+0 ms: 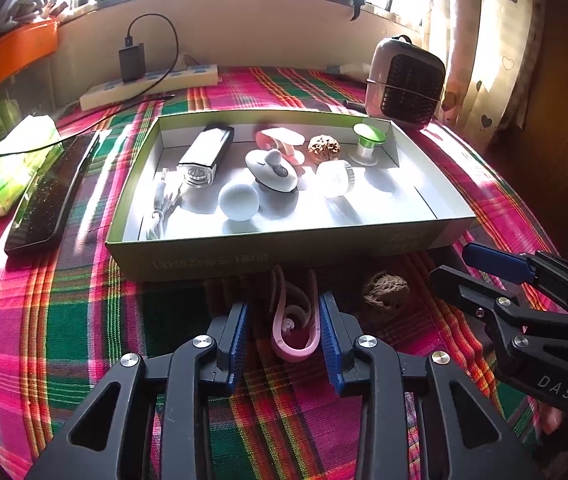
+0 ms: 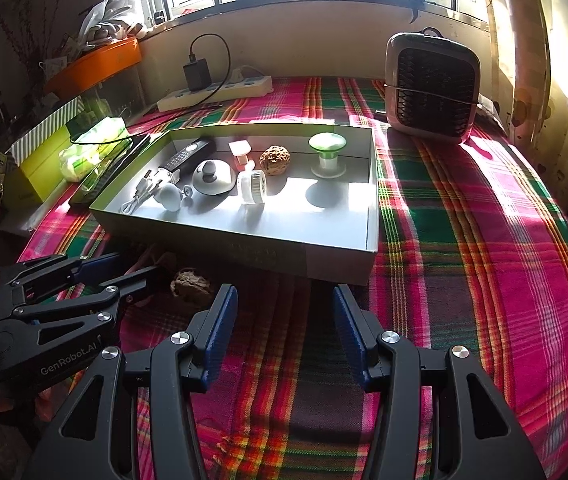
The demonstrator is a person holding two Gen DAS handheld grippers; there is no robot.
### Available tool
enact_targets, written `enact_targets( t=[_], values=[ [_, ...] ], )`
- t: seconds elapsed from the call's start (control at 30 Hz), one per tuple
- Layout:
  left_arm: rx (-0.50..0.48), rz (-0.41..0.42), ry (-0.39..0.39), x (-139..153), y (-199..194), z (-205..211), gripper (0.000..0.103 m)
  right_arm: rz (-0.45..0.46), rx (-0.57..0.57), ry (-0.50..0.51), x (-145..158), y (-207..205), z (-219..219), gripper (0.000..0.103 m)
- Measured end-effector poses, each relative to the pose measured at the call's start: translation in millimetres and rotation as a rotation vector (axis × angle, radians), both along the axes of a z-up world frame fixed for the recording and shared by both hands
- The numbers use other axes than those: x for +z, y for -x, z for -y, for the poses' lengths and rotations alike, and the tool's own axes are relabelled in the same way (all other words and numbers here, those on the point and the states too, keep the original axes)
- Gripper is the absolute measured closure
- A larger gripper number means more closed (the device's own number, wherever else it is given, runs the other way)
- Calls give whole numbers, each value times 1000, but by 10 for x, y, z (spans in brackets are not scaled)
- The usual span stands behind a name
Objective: Organize objects
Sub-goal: 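Close the left gripper on the pink hair tie, then lower the right gripper onto the second walnut and close on it while the left gripper holds the hair tie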
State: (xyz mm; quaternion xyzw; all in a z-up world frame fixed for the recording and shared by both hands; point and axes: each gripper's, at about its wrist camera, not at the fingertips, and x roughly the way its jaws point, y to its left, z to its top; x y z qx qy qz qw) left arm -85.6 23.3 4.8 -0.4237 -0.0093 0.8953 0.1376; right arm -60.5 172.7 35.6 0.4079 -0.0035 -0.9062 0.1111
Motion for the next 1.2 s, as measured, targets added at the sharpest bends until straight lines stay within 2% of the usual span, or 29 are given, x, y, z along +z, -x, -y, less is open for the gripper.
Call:
enact_targets(
  t=[0.13,0.7,1.2],
  values=[
    [4,3,-9,-10,-4,38,81,5,5,-7,-1,6,42,53],
    [34,10,-48,-21,-99,294,81,23,80,29,-1,22,302,53],
    [43,17,-84,-21,-90,400,81,57,95,-6,-122,134,524,53]
  ],
)
